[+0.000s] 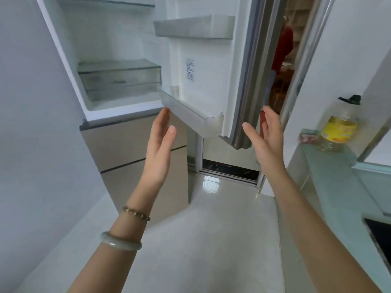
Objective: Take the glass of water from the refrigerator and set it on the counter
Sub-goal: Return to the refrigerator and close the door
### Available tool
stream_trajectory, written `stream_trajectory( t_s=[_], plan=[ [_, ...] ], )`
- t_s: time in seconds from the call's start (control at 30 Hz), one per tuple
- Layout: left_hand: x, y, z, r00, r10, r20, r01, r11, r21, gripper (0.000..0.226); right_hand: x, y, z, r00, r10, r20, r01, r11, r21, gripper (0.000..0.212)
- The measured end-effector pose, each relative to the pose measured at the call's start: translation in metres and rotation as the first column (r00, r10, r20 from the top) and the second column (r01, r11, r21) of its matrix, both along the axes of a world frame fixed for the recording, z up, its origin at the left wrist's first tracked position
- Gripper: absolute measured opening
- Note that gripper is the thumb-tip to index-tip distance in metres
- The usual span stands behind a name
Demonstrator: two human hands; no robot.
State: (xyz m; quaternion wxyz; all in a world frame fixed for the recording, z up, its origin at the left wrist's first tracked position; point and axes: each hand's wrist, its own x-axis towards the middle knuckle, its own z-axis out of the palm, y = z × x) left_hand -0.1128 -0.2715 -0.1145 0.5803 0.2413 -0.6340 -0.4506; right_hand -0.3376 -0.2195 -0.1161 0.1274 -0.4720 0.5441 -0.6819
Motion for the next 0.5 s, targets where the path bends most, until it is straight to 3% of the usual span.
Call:
stream_trajectory(
  t_s=[0.23,0.5],
  plan=[
    [0.037,-0.013,0.001,0.991,0.133,-0.012,-0.133,0.991,-0.013,0.066,-0.009,-0.051,0.005,0.997,-0.045,0.066,0.044,0.999,0.012,0.07],
    [0.032,-0.024,-0.002,0.976,0.216,-0.044,-0.216,0.976,-0.002,0.053,-0.024,-0.063,-0.001,0.995,-0.054,0.081,0.05,0.997,0.057,0.069]
  ],
)
